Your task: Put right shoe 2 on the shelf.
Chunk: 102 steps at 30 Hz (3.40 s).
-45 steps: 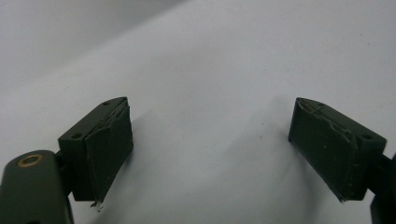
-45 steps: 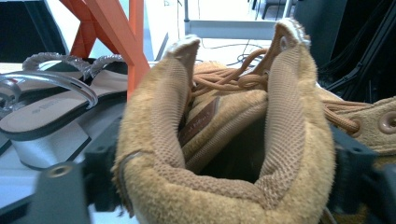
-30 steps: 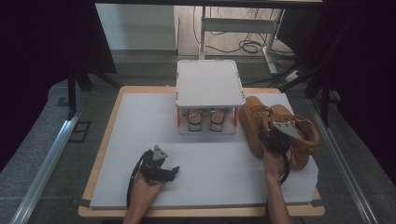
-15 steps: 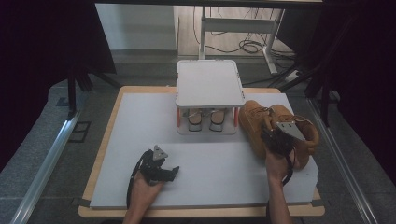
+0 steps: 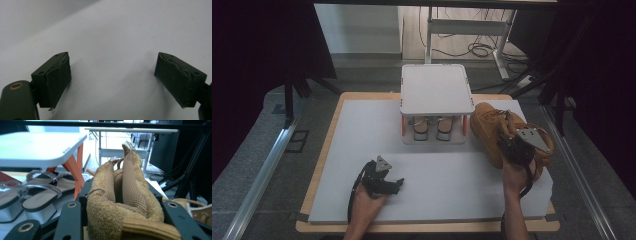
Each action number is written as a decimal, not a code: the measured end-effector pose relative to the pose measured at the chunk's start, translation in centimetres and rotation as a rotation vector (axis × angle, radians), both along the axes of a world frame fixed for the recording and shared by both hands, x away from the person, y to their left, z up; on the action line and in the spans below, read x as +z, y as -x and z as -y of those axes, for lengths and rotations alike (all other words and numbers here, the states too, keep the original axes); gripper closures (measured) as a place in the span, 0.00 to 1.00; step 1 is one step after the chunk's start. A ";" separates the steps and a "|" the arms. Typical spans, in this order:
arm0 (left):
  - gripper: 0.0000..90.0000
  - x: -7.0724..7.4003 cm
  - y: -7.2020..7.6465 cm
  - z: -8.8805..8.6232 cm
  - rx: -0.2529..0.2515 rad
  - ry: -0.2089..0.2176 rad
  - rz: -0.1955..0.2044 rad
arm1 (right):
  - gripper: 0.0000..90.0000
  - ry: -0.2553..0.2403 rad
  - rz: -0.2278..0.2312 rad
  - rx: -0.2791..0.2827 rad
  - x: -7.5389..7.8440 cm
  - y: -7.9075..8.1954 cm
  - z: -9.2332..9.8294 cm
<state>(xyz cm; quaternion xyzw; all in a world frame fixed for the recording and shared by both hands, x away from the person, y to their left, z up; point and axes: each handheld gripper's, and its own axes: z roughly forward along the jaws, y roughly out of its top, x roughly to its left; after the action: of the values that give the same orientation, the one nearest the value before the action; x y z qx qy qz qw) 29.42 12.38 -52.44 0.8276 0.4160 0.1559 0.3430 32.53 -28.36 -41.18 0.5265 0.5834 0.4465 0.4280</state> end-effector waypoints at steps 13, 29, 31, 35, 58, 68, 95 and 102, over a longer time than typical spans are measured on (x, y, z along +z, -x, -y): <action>0.15 0.0 0.0 0.0 0.001 0.001 -0.002 | 0.62 -0.010 0.054 0.022 2.6 0.4 0.4; 0.15 0.0 0.0 0.0 0.001 0.001 0.001 | 0.62 -0.016 0.089 0.023 5.2 0.2 1.1; 0.15 0.0 0.0 0.0 0.000 0.001 0.000 | 0.62 -0.014 0.095 0.021 5.5 0.2 1.2; 0.15 0.0 0.0 0.0 -0.001 0.000 0.000 | 0.62 -0.012 0.104 0.021 6.2 0.1 1.4; 0.15 0.0 0.0 0.0 -0.001 -0.001 -0.001 | 0.63 -0.031 0.173 0.023 9.8 -0.2 1.6; 0.15 0.0 0.0 0.0 -0.001 -0.001 -0.001 | 0.65 -0.019 0.190 0.046 10.9 -0.8 0.6; 0.15 0.0 0.0 0.0 -0.002 -0.001 0.000 | 0.65 -0.010 0.216 0.131 12.6 -3.0 -3.9; 0.15 0.0 0.0 -0.1 -0.005 -0.005 0.000 | 0.65 -0.019 0.223 0.166 12.8 -3.8 -5.9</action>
<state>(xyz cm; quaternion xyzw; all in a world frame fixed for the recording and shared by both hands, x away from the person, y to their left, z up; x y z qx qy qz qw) 29.45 12.45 -52.44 0.8296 0.4133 0.1562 0.3413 36.36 -22.49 -28.36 0.4273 0.5695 0.5416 0.4469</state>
